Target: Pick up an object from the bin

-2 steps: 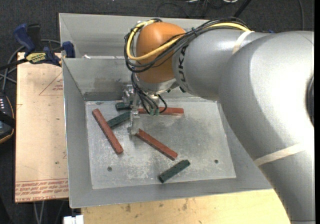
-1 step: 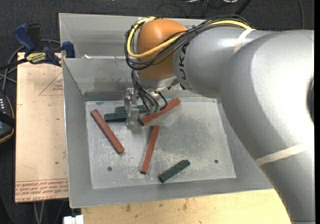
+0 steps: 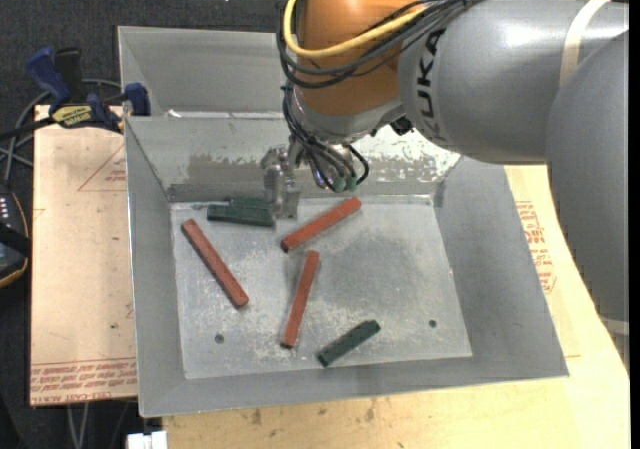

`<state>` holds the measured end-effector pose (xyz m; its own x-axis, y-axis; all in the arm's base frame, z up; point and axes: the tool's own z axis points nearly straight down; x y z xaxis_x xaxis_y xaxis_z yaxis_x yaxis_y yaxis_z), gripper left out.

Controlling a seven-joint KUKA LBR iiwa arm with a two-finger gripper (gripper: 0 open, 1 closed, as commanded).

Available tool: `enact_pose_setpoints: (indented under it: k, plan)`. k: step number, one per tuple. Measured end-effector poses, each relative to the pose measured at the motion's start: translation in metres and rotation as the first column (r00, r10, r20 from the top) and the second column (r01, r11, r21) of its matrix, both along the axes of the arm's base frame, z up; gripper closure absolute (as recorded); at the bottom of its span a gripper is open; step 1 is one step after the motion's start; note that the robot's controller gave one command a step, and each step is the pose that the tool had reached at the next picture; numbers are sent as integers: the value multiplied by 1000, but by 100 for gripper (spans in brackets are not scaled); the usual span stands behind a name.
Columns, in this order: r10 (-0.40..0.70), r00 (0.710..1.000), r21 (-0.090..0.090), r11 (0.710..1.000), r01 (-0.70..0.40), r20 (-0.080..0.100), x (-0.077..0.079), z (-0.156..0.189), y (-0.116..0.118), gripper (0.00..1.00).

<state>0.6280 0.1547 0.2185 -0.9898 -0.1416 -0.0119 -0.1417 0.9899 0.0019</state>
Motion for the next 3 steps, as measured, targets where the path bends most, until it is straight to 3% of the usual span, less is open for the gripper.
enact_pose_setpoints:
  k: [1,2,3]
  plan:
    - [-1,1000,-1,1000,1,-8,-1,-5,-1,0]
    - [123,992,-5,992,-123,-18,-14,-118,-73,0]
    - [608,794,-4,794,-608,-7,-13,-148,-79,0]
